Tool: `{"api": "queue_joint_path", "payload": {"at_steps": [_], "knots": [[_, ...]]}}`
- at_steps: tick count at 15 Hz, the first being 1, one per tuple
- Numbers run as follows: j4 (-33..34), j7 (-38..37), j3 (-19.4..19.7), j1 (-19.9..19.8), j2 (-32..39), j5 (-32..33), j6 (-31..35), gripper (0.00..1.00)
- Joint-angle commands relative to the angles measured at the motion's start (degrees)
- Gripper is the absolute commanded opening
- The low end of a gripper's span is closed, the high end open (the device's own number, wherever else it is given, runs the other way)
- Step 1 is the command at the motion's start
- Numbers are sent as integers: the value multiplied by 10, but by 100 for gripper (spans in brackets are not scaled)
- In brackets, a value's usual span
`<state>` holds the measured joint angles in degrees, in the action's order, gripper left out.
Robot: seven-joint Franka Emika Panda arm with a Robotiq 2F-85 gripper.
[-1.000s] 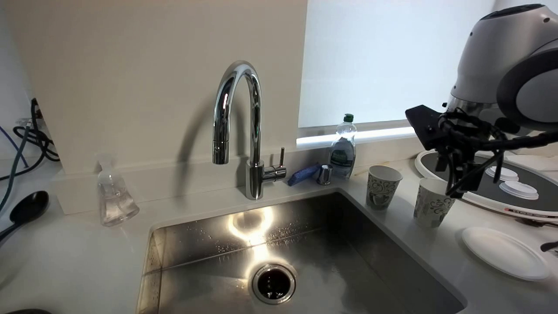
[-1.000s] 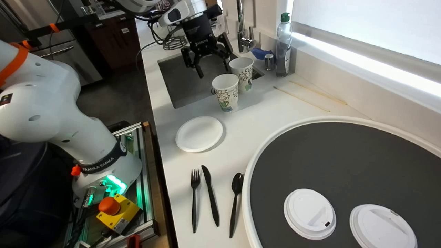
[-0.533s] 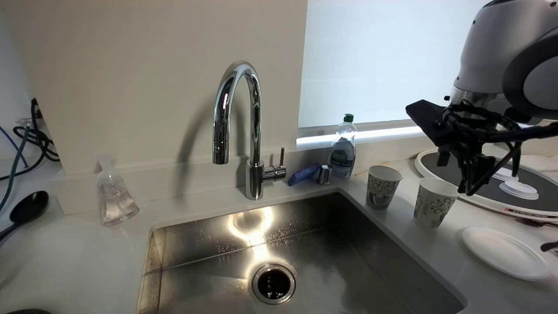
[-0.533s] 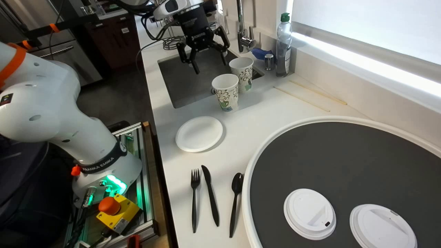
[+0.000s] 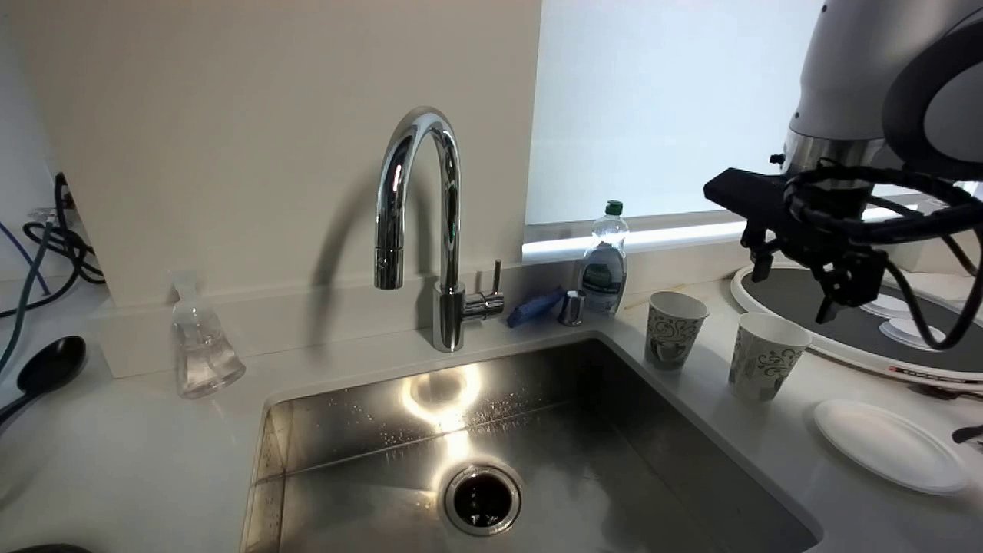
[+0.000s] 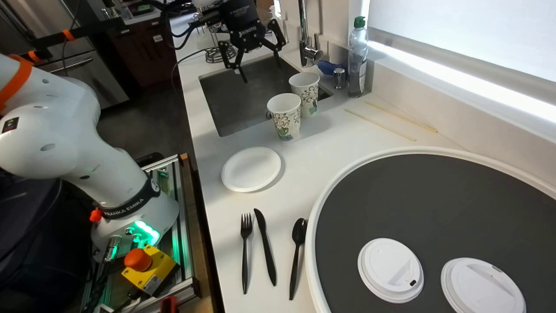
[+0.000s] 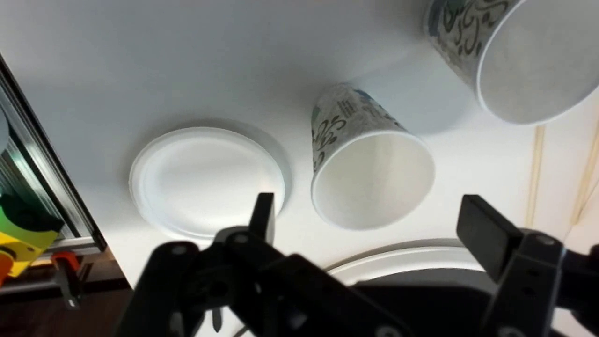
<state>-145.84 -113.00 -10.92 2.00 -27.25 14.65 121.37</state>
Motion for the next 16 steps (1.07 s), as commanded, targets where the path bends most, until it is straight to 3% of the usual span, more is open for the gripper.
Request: {"api": "queue_joint_path", "payload": {"at_steps": [1,7,16], "knots": [[7,110,3,13,-5,-1,-10,100],[19,269,5,16,-4,-13,-2,100],[34,379,0,15,1,-36,7,100]]}}
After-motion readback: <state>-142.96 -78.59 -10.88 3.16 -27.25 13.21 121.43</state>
